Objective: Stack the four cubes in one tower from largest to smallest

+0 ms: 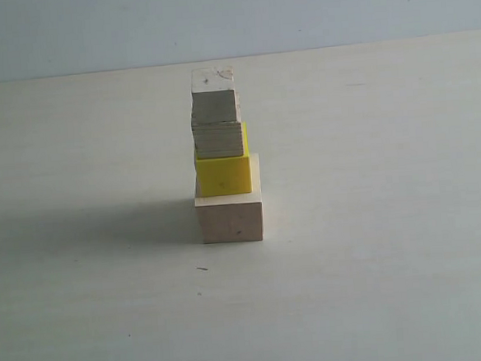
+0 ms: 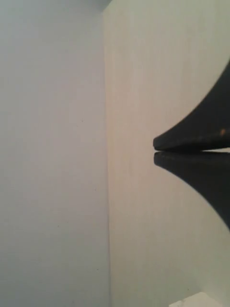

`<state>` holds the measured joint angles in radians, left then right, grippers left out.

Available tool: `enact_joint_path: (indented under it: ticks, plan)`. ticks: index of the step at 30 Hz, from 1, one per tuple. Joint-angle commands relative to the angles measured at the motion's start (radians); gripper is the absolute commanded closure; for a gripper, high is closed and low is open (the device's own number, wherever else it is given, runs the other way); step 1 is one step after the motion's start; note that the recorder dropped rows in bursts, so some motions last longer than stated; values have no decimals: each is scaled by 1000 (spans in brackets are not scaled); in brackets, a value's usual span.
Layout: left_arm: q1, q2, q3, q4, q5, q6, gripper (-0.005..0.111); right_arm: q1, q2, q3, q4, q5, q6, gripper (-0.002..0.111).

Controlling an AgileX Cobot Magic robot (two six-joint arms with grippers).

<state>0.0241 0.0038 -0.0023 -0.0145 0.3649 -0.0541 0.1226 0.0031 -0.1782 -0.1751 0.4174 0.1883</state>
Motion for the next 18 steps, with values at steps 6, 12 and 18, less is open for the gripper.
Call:
enact_joint_path:
  ticks: [6, 12, 18]
  plan:
    - [2, -4, 2, 5, -12, 1, 107, -79, -3, 166, -11, -103, 86, 108]
    - [2, -4, 2, 5, -12, 1, 107, -84, -3, 178, -11, -143, 39, 108]
    - [2, -4, 2, 5, -12, 1, 107, -84, -3, 178, -11, -141, -31, 108]
